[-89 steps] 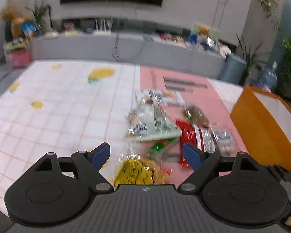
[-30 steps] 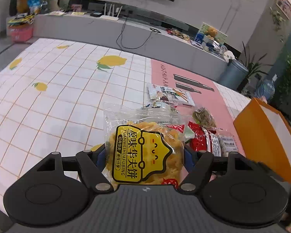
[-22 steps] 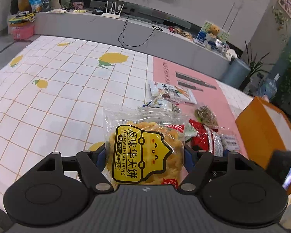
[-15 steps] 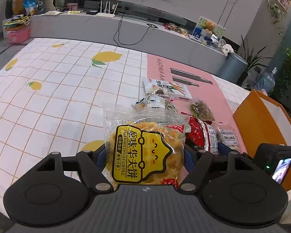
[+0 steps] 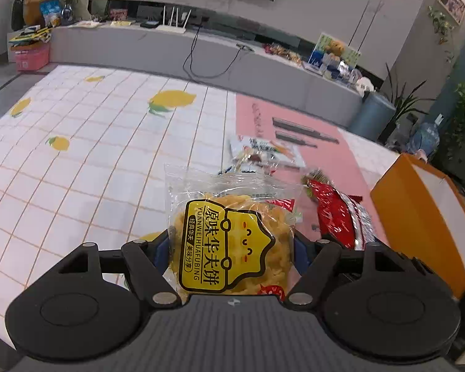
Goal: Organize snacks
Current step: 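Carry the red spicy pack into the orange box and open the right gripper, then carry the yellow-labelled bread bag over the orange box with the left gripper, then lower the bread bag into the box and open the left gripper, then grasp the white-green bread bag with the left gripper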
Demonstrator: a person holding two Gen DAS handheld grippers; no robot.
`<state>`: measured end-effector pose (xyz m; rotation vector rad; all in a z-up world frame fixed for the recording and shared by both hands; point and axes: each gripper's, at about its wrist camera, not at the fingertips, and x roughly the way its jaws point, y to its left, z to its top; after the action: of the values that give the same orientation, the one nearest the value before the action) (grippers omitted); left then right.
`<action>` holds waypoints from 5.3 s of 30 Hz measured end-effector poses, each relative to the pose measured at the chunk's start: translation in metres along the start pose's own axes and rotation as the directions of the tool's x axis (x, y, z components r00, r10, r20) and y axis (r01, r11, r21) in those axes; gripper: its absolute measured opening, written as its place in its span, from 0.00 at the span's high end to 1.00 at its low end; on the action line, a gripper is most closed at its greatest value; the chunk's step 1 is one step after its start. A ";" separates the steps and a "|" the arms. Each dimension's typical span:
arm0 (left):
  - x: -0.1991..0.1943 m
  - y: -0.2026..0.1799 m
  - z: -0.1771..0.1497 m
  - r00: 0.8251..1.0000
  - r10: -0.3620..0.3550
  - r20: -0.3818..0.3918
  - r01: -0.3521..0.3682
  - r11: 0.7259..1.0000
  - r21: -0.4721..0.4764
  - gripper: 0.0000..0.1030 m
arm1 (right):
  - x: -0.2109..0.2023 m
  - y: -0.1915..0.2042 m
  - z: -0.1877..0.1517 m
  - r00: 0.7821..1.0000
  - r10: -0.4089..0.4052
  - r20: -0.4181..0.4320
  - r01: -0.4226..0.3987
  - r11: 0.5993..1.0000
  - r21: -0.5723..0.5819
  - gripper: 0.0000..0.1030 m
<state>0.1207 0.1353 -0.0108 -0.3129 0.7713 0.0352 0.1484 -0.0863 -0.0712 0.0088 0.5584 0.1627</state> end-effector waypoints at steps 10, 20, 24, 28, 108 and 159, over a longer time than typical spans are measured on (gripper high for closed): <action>-0.019 -0.027 0.011 0.995 -0.078 0.065 0.076 0.997 0.033 0.19 | -0.073 -0.035 0.034 0.987 0.116 0.109 -0.115 0.993 -0.018 0.32; -0.021 -0.076 0.009 0.974 -0.221 0.049 0.215 0.972 0.098 0.19 | -0.134 -0.112 0.067 0.981 0.067 0.183 -0.043 0.990 -0.131 0.32; -0.018 -0.090 0.007 0.965 -0.261 0.035 0.255 0.960 0.115 0.19 | -0.144 -0.155 0.068 0.982 -0.012 0.188 0.028 0.996 -0.082 0.32; -0.011 -0.105 0.002 0.958 -0.285 0.018 0.280 0.952 0.123 0.19 | -0.134 -0.201 0.063 0.987 -0.065 0.145 0.067 0.998 -0.010 0.32; 0.141 -0.370 -0.011 0.982 0.054 -0.183 0.022 0.920 0.390 0.18 | -0.173 -0.322 0.041 0.947 -0.303 0.107 0.160 0.734 0.660 0.07; -0.052 -0.226 0.015 0.966 -0.166 0.199 0.090 0.936 0.340 0.00 | -0.147 -0.240 0.063 0.971 -0.133 0.197 0.037 0.903 0.428 0.07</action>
<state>0.1266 -0.0711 0.0954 -0.0387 0.5175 -0.1787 0.0954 -0.3436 0.0475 0.4205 0.3595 -0.0493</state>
